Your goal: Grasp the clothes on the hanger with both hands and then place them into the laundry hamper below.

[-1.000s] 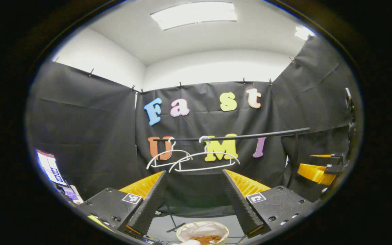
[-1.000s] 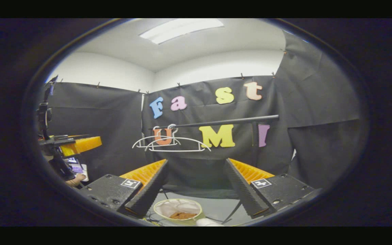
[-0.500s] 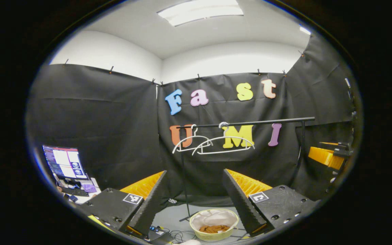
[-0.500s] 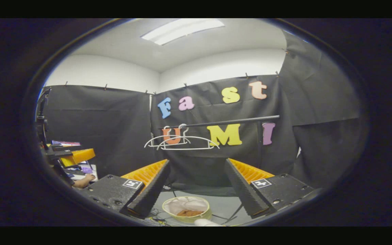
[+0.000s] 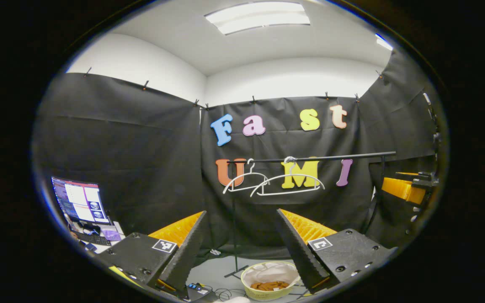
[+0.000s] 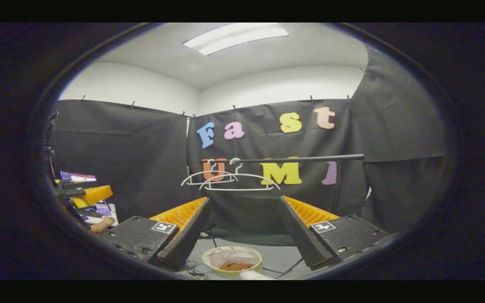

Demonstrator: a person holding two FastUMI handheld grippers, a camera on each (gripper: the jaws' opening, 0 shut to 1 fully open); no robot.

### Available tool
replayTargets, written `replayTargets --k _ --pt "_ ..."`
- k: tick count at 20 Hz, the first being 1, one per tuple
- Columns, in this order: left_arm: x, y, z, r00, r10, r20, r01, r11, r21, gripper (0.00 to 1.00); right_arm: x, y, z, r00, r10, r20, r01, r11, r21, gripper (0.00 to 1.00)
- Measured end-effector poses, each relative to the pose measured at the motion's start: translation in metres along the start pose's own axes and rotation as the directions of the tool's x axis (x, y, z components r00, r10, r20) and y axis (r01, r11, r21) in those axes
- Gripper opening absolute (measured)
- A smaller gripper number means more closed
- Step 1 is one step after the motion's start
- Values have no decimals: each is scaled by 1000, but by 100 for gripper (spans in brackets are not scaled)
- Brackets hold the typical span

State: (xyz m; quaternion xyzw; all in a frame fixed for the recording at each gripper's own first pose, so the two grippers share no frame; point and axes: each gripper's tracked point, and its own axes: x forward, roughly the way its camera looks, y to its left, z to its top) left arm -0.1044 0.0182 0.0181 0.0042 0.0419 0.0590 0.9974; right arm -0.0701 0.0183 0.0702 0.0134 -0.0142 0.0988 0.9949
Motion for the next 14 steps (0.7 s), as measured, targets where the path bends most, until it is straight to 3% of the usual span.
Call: replayTargets --k 7,14 --pt "10 48 -5 1000 -1 11 1 1000 0 99 12 35 -13 1000 -16 -17 16 1000 8 100" --pt "19 58 -7 1000 3 15 -3 1000 -17 100 19 50 -19 1000 -5 -12 5 1000 -15 100"
